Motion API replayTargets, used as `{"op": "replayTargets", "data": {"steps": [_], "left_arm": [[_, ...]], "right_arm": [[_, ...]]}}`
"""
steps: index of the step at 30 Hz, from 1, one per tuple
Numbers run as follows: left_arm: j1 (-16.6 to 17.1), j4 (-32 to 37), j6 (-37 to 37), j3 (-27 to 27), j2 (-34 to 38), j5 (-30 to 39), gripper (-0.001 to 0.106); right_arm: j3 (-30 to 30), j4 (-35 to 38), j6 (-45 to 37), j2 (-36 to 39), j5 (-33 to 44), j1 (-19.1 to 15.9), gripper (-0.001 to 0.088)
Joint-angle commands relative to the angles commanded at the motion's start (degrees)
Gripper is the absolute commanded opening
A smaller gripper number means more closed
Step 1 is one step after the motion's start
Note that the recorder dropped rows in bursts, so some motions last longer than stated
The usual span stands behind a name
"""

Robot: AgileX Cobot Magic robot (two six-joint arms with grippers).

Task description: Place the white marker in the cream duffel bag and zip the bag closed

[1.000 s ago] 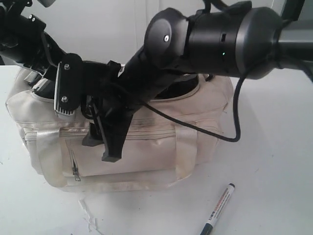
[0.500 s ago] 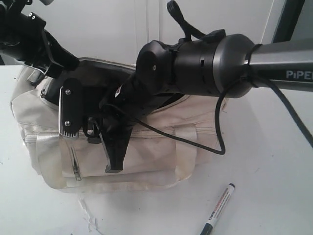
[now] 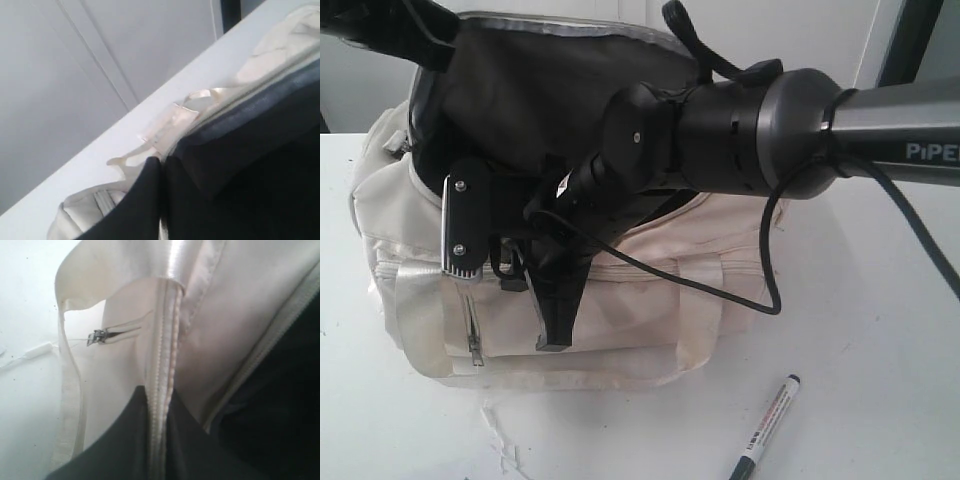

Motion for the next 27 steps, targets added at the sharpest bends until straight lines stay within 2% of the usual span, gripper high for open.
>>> {"op": "replayTargets", "data": {"steps": [7, 14, 27], "left_arm": [[0.0, -0.1, 0.0, 0.0, 2.2, -8.1, 0.000], [0.0, -0.1, 0.0, 0.0, 4.9, -21.6, 0.000], [0.0, 2.1, -0.2, -0.2, 9.5, -39.3, 0.000]], "right_arm": [[0.0, 0.0, 0.0, 0.0, 0.0, 0.0, 0.0000], [0.0, 0.0, 0.0, 0.0, 0.0, 0.0, 0.0000], [0.0, 0.0, 0.0, 0.0, 0.0, 0.0, 0.0000]]}}
